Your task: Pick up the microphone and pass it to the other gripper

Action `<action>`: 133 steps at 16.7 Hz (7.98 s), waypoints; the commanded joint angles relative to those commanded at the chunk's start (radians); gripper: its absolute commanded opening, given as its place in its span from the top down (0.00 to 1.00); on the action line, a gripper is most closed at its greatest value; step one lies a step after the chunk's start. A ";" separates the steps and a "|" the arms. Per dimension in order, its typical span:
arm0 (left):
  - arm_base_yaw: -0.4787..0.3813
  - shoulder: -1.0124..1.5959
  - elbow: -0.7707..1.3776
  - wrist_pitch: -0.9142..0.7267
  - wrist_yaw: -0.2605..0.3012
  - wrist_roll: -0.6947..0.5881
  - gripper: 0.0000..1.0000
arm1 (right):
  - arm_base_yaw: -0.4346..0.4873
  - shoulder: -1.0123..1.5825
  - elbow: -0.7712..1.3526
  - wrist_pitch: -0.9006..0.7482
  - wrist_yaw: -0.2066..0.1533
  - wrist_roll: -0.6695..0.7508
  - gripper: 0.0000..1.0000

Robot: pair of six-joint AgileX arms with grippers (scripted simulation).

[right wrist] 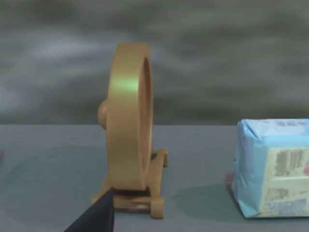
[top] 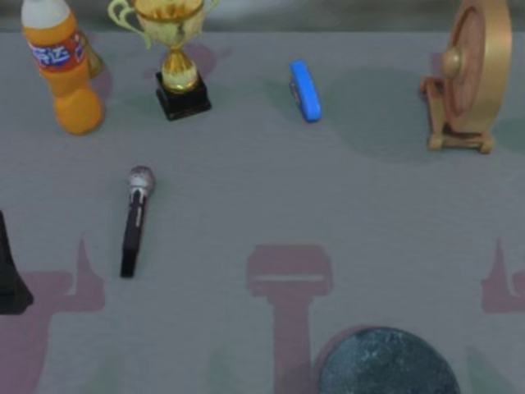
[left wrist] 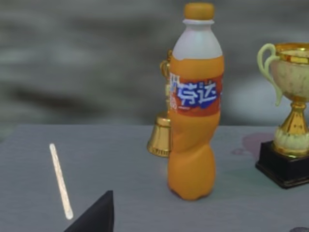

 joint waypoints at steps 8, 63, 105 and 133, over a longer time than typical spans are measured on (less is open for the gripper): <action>-0.053 0.221 0.191 -0.135 0.005 -0.044 0.00 | 0.000 0.000 0.000 0.000 0.000 0.000 0.00; -0.313 2.083 1.225 -0.646 -0.042 -0.278 1.00 | 0.000 0.000 0.000 0.000 0.000 0.000 0.00; -0.371 1.613 0.848 0.773 0.429 0.019 1.00 | 0.000 0.000 0.000 0.000 0.000 0.000 0.00; -0.632 1.494 0.810 0.736 0.151 0.016 1.00 | 0.273 0.546 0.340 0.228 -0.096 -0.008 0.00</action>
